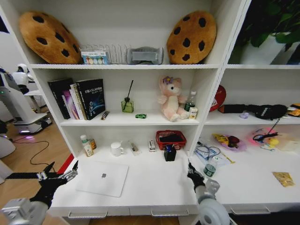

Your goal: Organize the objects on the table.

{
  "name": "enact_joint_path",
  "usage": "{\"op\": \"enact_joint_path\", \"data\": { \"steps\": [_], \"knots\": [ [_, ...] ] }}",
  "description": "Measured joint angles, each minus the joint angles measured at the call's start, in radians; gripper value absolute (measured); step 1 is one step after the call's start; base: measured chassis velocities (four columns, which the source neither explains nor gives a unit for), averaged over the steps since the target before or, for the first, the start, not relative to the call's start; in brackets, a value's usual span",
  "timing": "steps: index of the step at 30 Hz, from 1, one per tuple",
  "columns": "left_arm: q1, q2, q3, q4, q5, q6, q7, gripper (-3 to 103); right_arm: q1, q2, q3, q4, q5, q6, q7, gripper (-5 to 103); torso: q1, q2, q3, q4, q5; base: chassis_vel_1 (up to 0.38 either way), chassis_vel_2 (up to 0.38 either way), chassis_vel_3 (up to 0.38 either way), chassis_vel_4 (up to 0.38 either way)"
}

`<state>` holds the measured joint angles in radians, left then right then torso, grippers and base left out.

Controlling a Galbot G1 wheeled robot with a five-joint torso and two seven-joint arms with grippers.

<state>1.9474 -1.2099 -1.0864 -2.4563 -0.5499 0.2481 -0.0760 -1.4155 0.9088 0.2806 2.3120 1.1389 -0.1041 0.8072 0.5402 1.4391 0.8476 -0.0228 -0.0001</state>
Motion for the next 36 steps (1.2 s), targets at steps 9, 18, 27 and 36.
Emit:
{"op": "enact_joint_path", "data": {
  "steps": [9, 18, 27, 36],
  "knots": [
    [0.0, 0.0, 0.0, 0.0, 0.0, 0.0, 0.0, 100, 0.077, -0.018, 0.099, 0.205, 0.471, 0.045, 0.134, 11, 0.0, 0.0, 0.0, -0.0003, 0.0, 0.0, 0.0, 0.0, 0.0],
    [0.0, 0.0, 0.0, 0.0, 0.0, 0.0, 0.0, 100, 0.08, 0.171, 0.07, 0.197, 0.399, 0.187, 0.177, 11, 0.0, 0.0, 0.0, -0.0003, 0.0, 0.0, 0.0, 0.0, 0.0],
    [0.0, 0.0, 0.0, 0.0, 0.0, 0.0, 0.0, 100, 0.238, 0.355, 0.11, 0.135, 0.462, 0.27, 0.25, 11, 0.0, 0.0, 0.0, 0.0001, -0.0002, 0.0, 0.0, 0.0, 0.0],
    [0.0, 0.0, 0.0, 0.0, 0.0, 0.0, 0.0, 100, 0.279, 0.436, 0.205, 0.114, 0.614, 0.309, 0.364, 11, 0.0, 0.0, 0.0, -0.0003, 0.0001, 0.0, 0.0, 0.0, 0.0]
  ]
}}
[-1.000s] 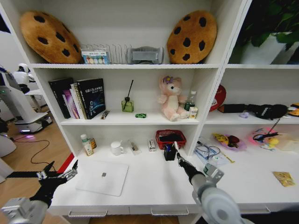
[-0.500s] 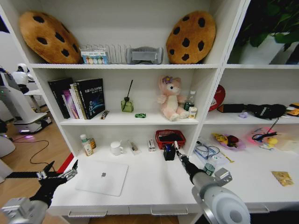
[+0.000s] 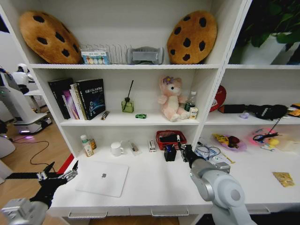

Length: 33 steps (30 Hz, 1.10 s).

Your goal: Organize the objects on the table.

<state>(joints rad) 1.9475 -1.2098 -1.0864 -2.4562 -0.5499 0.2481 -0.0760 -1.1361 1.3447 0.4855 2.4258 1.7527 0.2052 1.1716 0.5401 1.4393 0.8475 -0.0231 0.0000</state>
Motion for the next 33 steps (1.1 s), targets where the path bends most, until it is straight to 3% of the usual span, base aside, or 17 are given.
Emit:
{"op": "enact_joint_path", "data": {
  "steps": [3, 10, 22, 33],
  "knots": [
    [0.0, 0.0, 0.0, 0.0, 0.0, 0.0, 0.0, 100, 0.034, 0.028, 0.081, -0.036, 0.07, 0.03, 0.074, 11, 0.0, 0.0, 0.0, 0.0, -0.0001, 0.0, 0.0, 0.0, 0.0],
    [0.0, 0.0, 0.0, 0.0, 0.0, 0.0, 0.0, 100, 0.067, 0.04, 0.132, -0.062, 0.106, 0.098, 0.179, 11, 0.0, 0.0, 0.0, 0.0, -0.0002, 0.0, 0.0, 0.0, 0.0],
    [0.0, 0.0, 0.0, 0.0, 0.0, 0.0, 0.0, 100, 0.122, 0.079, 0.132, -0.167, 0.143, 0.098, 0.19, 11, 0.0, 0.0, 0.0, -0.0001, -0.0001, 0.0, 0.0, 0.0, 0.0],
    [0.0, 0.0, 0.0, 0.0, 0.0, 0.0, 0.0, 100, 0.216, 0.137, 0.086, -0.291, 0.109, 0.09, 0.206, 11, 0.0, 0.0, 0.0, 0.0, -0.0001, 0.0, 0.0, 0.0, 0.0]
  ]
}}
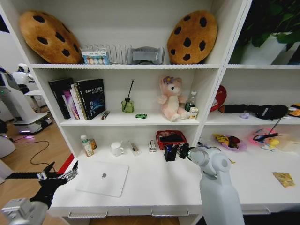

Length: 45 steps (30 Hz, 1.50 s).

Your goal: Organize the objects on the table.

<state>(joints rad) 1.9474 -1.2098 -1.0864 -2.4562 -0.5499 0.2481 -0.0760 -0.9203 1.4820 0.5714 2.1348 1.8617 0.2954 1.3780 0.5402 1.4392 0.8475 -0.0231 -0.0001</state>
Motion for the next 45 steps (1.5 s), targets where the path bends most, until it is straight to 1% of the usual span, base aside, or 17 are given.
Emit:
{"op": "enact_joint_path", "data": {
  "steps": [8, 13, 15, 23, 30, 31, 32, 34, 35, 36, 37, 38, 39, 41, 43, 44, 45],
  "knots": [
    [0.0, 0.0, 0.0, 0.0, 0.0, 0.0, 0.0, 100, 0.031, 0.07, 0.009, -0.066, -0.059, 0.012, 0.007, 11, 0.0, 0.0, 0.0, -0.0001, 0.0, 0.0, 0.0, 0.0, 0.0],
    [0.0, 0.0, 0.0, 0.0, 0.0, 0.0, 0.0, 100, 0.055, 0.101, 0.012, -0.101, -0.082, 0.017, 0.008, 11, 0.0, 0.0, 0.0, 0.0, 0.0, 0.0, 0.0, 0.0, 0.0],
    [0.0, 0.0, 0.0, 0.0, 0.0, 0.0, 0.0, 100, 0.079, 0.123, 0.013, -0.142, -0.105, 0.019, 0.008, 11, 0.0, 0.0, 0.0, -0.0001, 0.0, 0.0, 0.0, 0.0, 0.0],
    [0.0, 0.0, 0.0, 0.0, 0.0, 0.0, 0.0, 100, 0.141, 0.129, 0.023, -0.229, -0.161, 0.025, 0.003, 11, 0.0, 0.0, 0.0, 0.0, 0.0001, 0.0, 0.0, 0.0, 0.0],
    [0.0, 0.0, 0.0, 0.0, 0.0, 0.0, 0.0, 100, 0.13, 0.128, 0.032, -0.242, -0.195, 0.041, -0.019, 11, 0.0, 0.0, 0.0, 0.0, 0.0001, 0.0, 0.0, 0.0, 0.0],
    [0.0, 0.0, 0.0, 0.0, 0.0, 0.0, 0.0, 100, 0.126, 0.128, 0.032, -0.241, -0.195, 0.042, -0.022, 8, 0.0, 0.0, 0.0, -0.0001, 0.0001, 0.0, 0.0, 0.0, 0.0],
    [0.0, 0.0, 0.0, 0.0, 0.0, 0.0, 0.0, 100, 0.121, 0.127, 0.031, -0.236, -0.193, 0.043, -0.026, 12, 0.0, 0.0, 0.0, -0.0002, 0.0001, 0.0, 0.0, 0.0, 0.0],
    [0.0, 0.0, 0.0, 0.0, 0.0, 0.0, 0.0, 100, 0.119, 0.127, 0.028, -0.232, -0.192, 0.044, -0.029, 12, 0.0, 0.0, 0.0, -0.0001, 0.0001, 0.0, 0.0, 0.0, 0.0],
    [0.0, 0.0, 0.0, 0.0, 0.0, 0.0, 0.0, 100, 0.119, 0.127, 0.025, -0.226, -0.192, 0.046, -0.033, 22, 0.0, 0.0, 0.0, -0.0001, 0.0001, 0.0, 0.0, 0.0, 0.0],
    [0.0, 0.0, 0.0, 0.0, 0.0, 0.0, 0.0, 100, 0.119, 0.127, 0.025, -0.226, -0.192, 0.046, -0.033, 22, 0.0, 0.0, 0.0, -0.0001, 0.0001, 0.0, 0.0, 0.0, 0.0],
    [0.0, 0.0, 0.0, 0.0, 0.0, 0.0, 0.0, 100, 0.119, 0.127, 0.022, -0.217, -0.191, 0.051, -0.038, 33, 0.0, 0.0, 0.0, -0.0001, 0.0001, 0.0, 0.0, 0.0, 0.0],
    [0.0, 0.0, 0.0, 0.0, 0.0, 0.0, 0.0, 100, 0.118, 0.127, 0.018, -0.21, -0.192, 0.053, -0.041, 38, 0.0, 0.0, 0.0, -0.0001, 0.0001, 0.0, 0.0, 0.0, 0.0],
    [0.0, 0.0, 0.0, 0.0, 0.0, 0.0, 0.0, 100, 0.118, 0.127, 0.018, -0.21, -0.192, 0.053, -0.041, 38, 0.0, 0.0, 0.0, -0.0001, 0.0001, 0.0, 0.0, 0.0, 0.0],
    [0.0, 0.0, 0.0, 0.0, 0.0, 0.0, 0.0, 100, 0.111, 0.127, 0.005, -0.191, -0.194, 0.058, -0.044, 49, 0.0, 0.0, 0.0, 0.0, 0.0001, 0.0, 0.0, 0.0, 0.0],
    [0.0, 0.0, 0.0, 0.0, 0.0, 0.0, 0.0, 100, 0.108, 0.126, 0.0, -0.186, -0.195, 0.058, -0.045, 49, 0.0, 0.0, 0.0, 0.0, 0.0, 0.0, 0.0, 0.0, 0.0],
    [0.0, 0.0, 0.0, 0.0, 0.0, 0.0, 0.0, 100, 0.097, 0.126, -0.011, -0.169, -0.193, 0.059, -0.048, 54, 0.0, 0.0, 0.0, 0.0001, 0.0, 0.0, 0.0, 0.0, 0.0],
    [0.0, 0.0, 0.0, 0.0, 0.0, 0.0, 0.0, 100, 0.097, 0.126, -0.011, -0.169, -0.193, 0.059, -0.048, 54, 0.0, 0.0, 0.0, 0.0001, 0.0, 0.0, 0.0, 0.0, 0.0]
  ]
}}
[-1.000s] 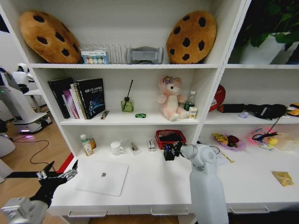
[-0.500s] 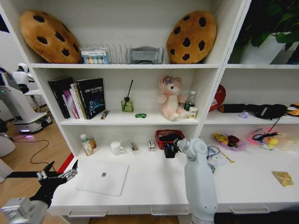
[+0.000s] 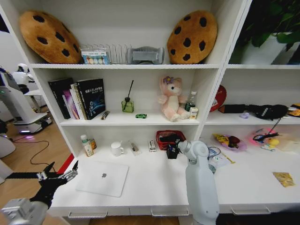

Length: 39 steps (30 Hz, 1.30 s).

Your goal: Organize the objects on the table.

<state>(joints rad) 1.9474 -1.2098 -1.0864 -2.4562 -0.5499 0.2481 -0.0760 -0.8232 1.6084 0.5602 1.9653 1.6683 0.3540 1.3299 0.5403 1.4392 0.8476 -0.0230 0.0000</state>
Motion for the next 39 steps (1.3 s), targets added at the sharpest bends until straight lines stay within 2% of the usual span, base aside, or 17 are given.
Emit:
{"op": "enact_joint_path", "data": {
  "steps": [6, 9, 15, 16, 18, 22, 27, 28, 30, 31, 33, 34, 35, 36, 37, 38, 39],
  "knots": [
    [0.0, 0.0, 0.0, 0.0, 0.0, 0.0, 0.0, 100, -0.13, -0.007, -0.094, 0.215, 0.114, -0.066, -0.104, 82, 0.0, 0.0, 0.0, 0.0004, 0.0001, 0.0, 0.0, 0.0, 0.0],
    [0.0, 0.0, 0.0, 0.0, 0.0, 0.0, 0.0, 100, -0.195, -0.081, -0.104, 0.327, 0.201, -0.144, -0.185, 92, 0.0, 0.0, 0.0, -0.0002, -0.0001, 0.0, 0.0, 0.0, 0.0],
    [0.0, 0.0, 0.0, 0.0, 0.0, 0.0, 0.0, 100, -0.251, -0.362, -0.01, 0.4, 0.251, -0.364, -0.165, 100, 0.0, 0.0, 0.0, 0.0001, 0.0006, 0.0, 0.0, 0.0, 0.0],
    [0.0, 0.0, 0.0, 0.0, 0.0, 0.0, 0.0, 100, -0.251, -0.362, -0.01, 0.4, 0.251, -0.364, -0.165, 100, 0.0, 0.0, 0.0, 0.0001, 0.0006, 0.0, 0.0, 0.0, 0.0],
    [0.0, 0.0, 0.0, 0.0, 0.0, 0.0, 0.0, 100, -0.299, -0.506, 0.043, 0.435, 0.252, -0.439, -0.153, 100, 0.0, 0.0, 0.0, 0.0, -0.0001, 0.0, 0.0, 0.0, 0.0],
    [0.0, 0.0, 0.0, 0.0, 0.0, 0.0, 0.0, 100, -0.422, -0.638, 0.077, 0.471, 0.124, -0.537, -0.225, 100, 0.0, 0.0, 0.0, -0.0006, 0.0004, 0.0, 0.0, 0.0, 0.0],
    [0.0, 0.0, 0.0, 0.0, 0.0, 0.0, 0.0, 100, -0.556, -0.683, 0.076, 0.513, -0.166, -0.607, -0.31, 100, 0.0, 0.0, 0.0, 0.0002, 0.0002, 0.0, 0.0, 0.0, 0.0],
    [0.0, 0.0, 0.0, 0.0, 0.0, 0.0, 0.0, 100, -0.556, -0.683, 0.076, 0.513, -0.166, -0.607, -0.31, 100, 0.0, 0.0, 0.0, 0.0002, 0.0002, 0.0, 0.0, 0.0, 0.0],
    [0.0, 0.0, 0.0, 0.0, 0.0, 0.0, 0.0, 100, -0.68, -0.692, 0.111, 0.465, -0.521, -0.588, -0.509, 100, 0.0, 0.0, 0.0, -0.0002, 0.0003, 0.0, 0.0, 0.0, 0.0],
    [0.0, 0.0, 0.0, 0.0, 0.0, 0.0, 0.0, 100, -0.68, -0.692, 0.111, 0.465, -0.521, -0.588, -0.509, 100, 0.0, 0.0, 0.0, -0.0002, 0.0003, 0.0, 0.0, 0.0, 0.0],
    [0.0, 0.0, 0.0, 0.0, 0.0, 0.0, 0.0, 100, -0.792, -0.699, 0.212, 0.402, -0.796, -0.515, -0.763, 100, 0.0, 0.0, 0.0, 0.0001, 0.0004, 0.0, 0.0, 0.0, 0.0],
    [0.0, 0.0, 0.0, 0.0, 0.0, 0.0, 0.0, 100, -0.792, -0.699, 0.212, 0.402, -0.796, -0.515, -0.763, 100, 0.0, 0.0, 0.0, 0.0001, 0.0004, 0.0, 0.0, 0.0, 0.0],
    [0.0, 0.0, 0.0, 0.0, 0.0, 0.0, 0.0, 100, -0.866, -0.701, 0.295, 0.36, -0.916, -0.458, -0.942, 100, 0.0, 0.0, 0.0, -0.0003, -0.0002, 0.0, 0.0, 0.0, 0.0],
    [0.0, 0.0, 0.0, 0.0, 0.0, 0.0, 0.0, 100, -0.866, -0.701, 0.295, 0.36, -0.916, -0.458, -0.942, 100, 0.0, 0.0, 0.0, -0.0003, -0.0002, 0.0, 0.0, 0.0, 0.0],
    [0.0, 0.0, 0.0, 0.0, 0.0, 0.0, 0.0, 100, -0.911, -0.7, 0.35, 0.326, -0.956, -0.403, -1.08, 100, 0.0, 0.0, 0.0, -0.0005, 0.0, 0.0, 0.0, 0.0, 0.0],
    [0.0, 0.0, 0.0, 0.0, 0.0, 0.0, 0.0, 100, -0.911, -0.7, 0.35, 0.326, -0.956, -0.403, -1.08, 100, 0.0, 0.0, 0.0, -0.0005, 0.0, 0.0, 0.0, 0.0, 0.0],
    [0.0, 0.0, 0.0, 0.0, 0.0, 0.0, 0.0, 100, -0.962, -0.697, 0.406, 0.281, -0.961, -0.344, -1.248, 100, 0.0, 0.0, 0.0, -0.0002, 0.0002, 0.0, 0.0, 0.0, 0.0]
  ]
}}
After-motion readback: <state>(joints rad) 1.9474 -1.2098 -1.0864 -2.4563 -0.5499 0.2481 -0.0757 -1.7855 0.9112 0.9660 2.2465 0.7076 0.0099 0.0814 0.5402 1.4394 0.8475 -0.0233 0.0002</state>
